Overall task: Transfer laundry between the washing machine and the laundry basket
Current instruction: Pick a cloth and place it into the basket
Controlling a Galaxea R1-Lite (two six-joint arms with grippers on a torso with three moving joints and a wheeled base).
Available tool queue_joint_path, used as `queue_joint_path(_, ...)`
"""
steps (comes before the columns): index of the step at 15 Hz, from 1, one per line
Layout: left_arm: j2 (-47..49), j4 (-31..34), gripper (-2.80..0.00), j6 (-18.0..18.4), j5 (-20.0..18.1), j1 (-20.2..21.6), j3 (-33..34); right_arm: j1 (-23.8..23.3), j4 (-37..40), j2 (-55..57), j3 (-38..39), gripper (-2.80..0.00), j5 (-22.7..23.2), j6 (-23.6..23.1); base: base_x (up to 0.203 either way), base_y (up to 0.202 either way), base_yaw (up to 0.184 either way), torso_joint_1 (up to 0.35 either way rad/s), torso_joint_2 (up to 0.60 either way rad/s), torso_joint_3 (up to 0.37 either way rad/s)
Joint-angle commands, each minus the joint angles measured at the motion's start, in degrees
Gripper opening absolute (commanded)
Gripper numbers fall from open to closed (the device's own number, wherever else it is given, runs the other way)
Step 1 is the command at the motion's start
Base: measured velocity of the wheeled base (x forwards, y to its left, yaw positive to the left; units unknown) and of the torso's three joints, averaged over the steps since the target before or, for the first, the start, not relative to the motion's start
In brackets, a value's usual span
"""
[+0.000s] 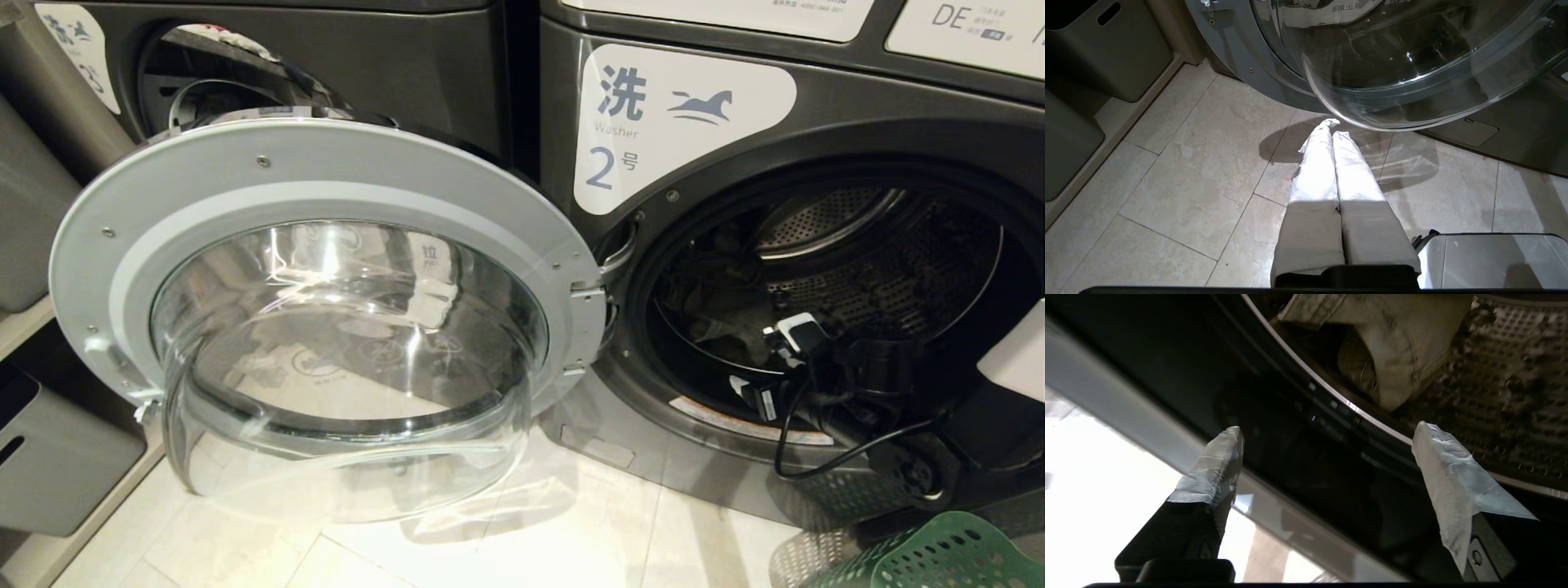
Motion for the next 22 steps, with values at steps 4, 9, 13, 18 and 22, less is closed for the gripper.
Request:
queue_joint_path(4,-0.01,0.0,-2.8,0.02,0.0,0.01,0.09,0.03,-0.64,5.81,-5.47,0.0,-0.99,-2.35,0.0,0.0,0.0,0.0,0.0,0.0)
queue_joint_path(9,0.0,0.0,-2.8,0.02,0.0,0.01,0.09,0.03,-0.57,8.43,-11.49,0.0,-2.62,-2.7,0.0,0.0,0.0,0.0,0.0,0.0)
queue_joint_path(13,-0.09,0.0,-2.8,0.02,0.0,0.01,0.09,-0.06,-0.54,9.28,-13.86,0.0,-2.69,-2.53,0.0,0.0,0.0,0.0,0.0,0.0)
queue_joint_path(18,-0.09,0.0,-2.8,0.02,0.0,0.01,0.09,-0.06,-0.45,9.19,-14.2,0.0,-2.62,-2.53,0.0,0.0,0.0,0.0,0.0,0.0)
queue_joint_path(22,-0.09,0.0,-2.8,0.02,0.0,0.01,0.09,-0.45,-0.36,9.38,-14.2,0.0,-2.62,-2.44,0.0,0.0,0.0,0.0,0.0,0.0)
